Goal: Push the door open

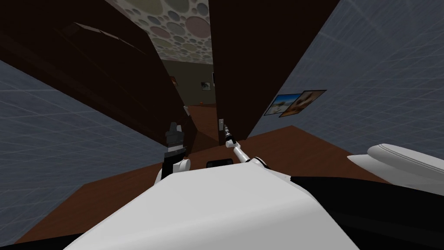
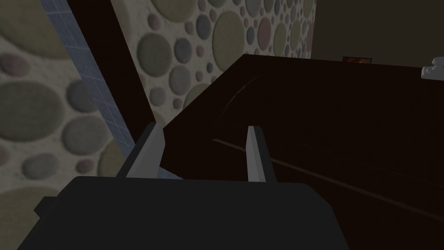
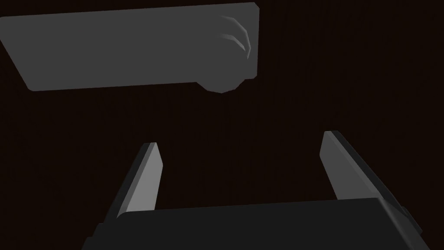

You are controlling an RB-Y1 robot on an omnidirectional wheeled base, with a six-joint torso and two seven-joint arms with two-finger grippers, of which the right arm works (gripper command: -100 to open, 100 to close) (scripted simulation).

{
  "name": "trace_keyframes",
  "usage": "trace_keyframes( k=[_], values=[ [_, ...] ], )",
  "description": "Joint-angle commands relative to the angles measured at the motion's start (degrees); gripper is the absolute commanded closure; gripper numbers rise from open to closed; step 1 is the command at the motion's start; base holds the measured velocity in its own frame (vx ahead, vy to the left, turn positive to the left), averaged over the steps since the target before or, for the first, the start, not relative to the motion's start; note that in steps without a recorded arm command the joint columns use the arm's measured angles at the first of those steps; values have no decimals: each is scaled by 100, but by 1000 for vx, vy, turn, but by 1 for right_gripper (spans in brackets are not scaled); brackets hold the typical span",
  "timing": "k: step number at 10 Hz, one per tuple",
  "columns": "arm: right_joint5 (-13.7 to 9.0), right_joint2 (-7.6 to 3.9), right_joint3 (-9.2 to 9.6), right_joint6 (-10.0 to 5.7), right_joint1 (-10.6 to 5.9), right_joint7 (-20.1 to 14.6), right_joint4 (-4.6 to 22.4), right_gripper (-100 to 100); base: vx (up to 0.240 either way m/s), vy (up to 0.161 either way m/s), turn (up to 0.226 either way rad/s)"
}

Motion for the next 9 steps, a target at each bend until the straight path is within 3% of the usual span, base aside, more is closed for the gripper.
trace_keyframes(
  k=[1,4,6,7,8,9],
  values=[
    [3,-25,-18,-26,-20,-21,45,-100,200,41,28],
    [12,18,-52,-61,-31,-42,91,-100,197,30,26],
    [18,121,-77,-86,-38,-58,124,-100,200,22,28],
    [17,88,-66,-85,-33,-56,117,-100,88,8,5],
    [17,88,-66,-85,-33,-56,117,100,-10,-1,-7],
    [17,88,-66,-85,-33,-56,117,100,-37,-3,2]
  ],
)
